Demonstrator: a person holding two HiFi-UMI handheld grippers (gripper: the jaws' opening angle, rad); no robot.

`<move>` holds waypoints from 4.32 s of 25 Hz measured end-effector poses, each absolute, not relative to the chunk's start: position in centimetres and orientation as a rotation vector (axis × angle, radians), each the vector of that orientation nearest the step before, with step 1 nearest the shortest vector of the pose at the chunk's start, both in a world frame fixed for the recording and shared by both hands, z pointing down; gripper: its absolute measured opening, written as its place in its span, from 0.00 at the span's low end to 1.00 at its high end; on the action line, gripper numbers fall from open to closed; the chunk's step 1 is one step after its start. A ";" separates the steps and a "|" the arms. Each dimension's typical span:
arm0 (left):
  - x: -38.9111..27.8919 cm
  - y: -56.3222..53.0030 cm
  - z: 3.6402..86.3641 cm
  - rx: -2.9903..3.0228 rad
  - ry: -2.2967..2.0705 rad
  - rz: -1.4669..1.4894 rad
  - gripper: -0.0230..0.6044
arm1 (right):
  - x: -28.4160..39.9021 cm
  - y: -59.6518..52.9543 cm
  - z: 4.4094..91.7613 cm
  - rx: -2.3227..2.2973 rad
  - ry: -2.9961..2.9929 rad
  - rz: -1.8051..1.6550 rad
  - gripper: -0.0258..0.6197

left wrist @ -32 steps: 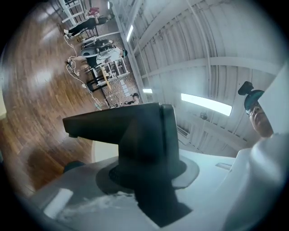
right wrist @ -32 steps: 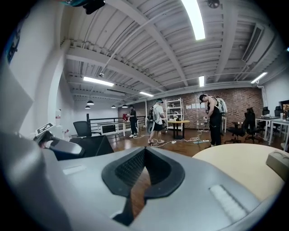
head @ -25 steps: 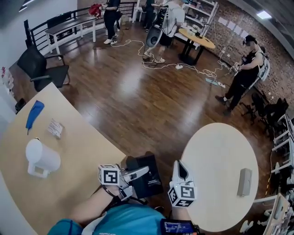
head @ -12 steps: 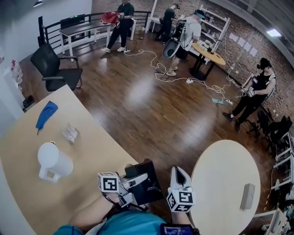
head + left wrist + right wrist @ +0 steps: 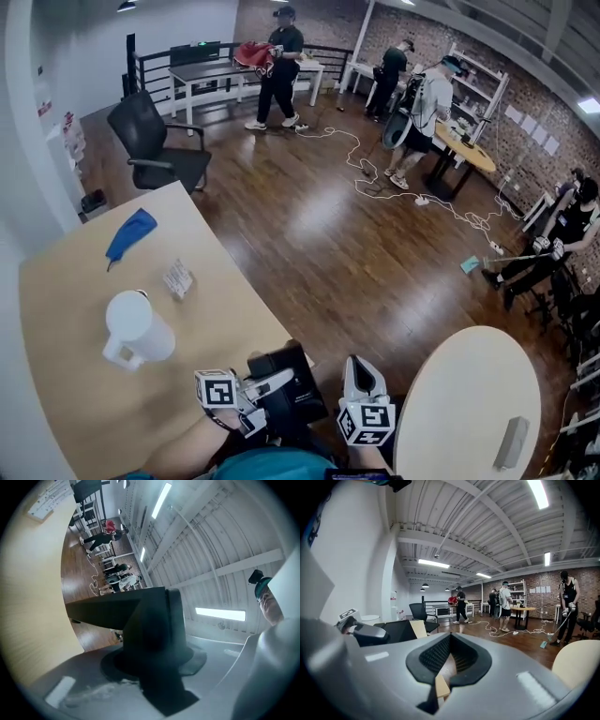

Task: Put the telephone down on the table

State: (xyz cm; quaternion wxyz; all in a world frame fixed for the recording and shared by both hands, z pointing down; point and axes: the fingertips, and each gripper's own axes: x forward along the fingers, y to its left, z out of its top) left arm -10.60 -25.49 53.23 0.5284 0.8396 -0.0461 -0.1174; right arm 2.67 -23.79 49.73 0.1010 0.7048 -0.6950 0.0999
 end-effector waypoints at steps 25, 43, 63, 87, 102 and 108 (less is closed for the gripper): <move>-21.9 -36.5 58.8 1.934 -0.645 -0.321 0.32 | -9.5 -40.0 50.5 1.539 -2.537 0.298 0.03; -23.6 -41.9 66.7 1.958 -0.636 -0.154 0.32 | -13.3 -43.2 55.0 1.270 -2.527 0.354 0.03; -25.2 -42.6 71.9 1.907 -0.686 -0.058 0.34 | -13.0 -42.0 57.0 1.249 -2.475 0.395 0.03; -32.3 -33.4 69.0 1.827 -1.281 -0.057 0.32 | -17.1 -38.9 55.2 1.245 -2.516 0.378 0.03; -28.9 -31.2 53.2 2.628 -1.563 0.234 0.12 | -18.8 -31.7 53.0 1.318 -2.486 0.282 0.03; -27.6 -28.4 51.4 2.745 -1.520 0.263 0.06 | -18.5 -27.9 53.4 1.351 -2.409 0.307 0.03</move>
